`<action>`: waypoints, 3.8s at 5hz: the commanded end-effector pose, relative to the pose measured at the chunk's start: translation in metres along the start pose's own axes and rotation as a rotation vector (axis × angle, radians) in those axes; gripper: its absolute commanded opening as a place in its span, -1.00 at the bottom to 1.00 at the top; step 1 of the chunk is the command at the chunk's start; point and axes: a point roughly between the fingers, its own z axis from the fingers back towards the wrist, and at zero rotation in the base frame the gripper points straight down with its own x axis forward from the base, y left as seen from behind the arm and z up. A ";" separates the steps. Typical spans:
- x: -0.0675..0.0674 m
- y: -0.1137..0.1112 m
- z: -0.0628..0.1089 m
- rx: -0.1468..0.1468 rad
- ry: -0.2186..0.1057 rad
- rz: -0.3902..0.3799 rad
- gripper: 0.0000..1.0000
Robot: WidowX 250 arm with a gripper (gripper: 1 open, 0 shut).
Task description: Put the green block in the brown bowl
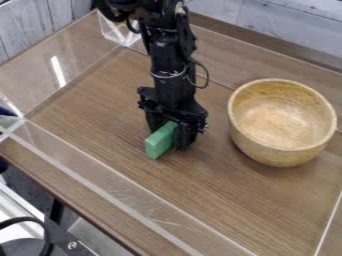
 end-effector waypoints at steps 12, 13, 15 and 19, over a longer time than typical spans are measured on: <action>0.009 -0.023 0.073 -0.135 0.020 0.040 -1.00; 0.030 -0.036 0.095 -0.174 0.009 0.021 -1.00; 0.048 -0.089 0.105 -0.195 0.047 -0.097 -1.00; 0.032 -0.135 0.072 -0.184 0.092 -0.248 -1.00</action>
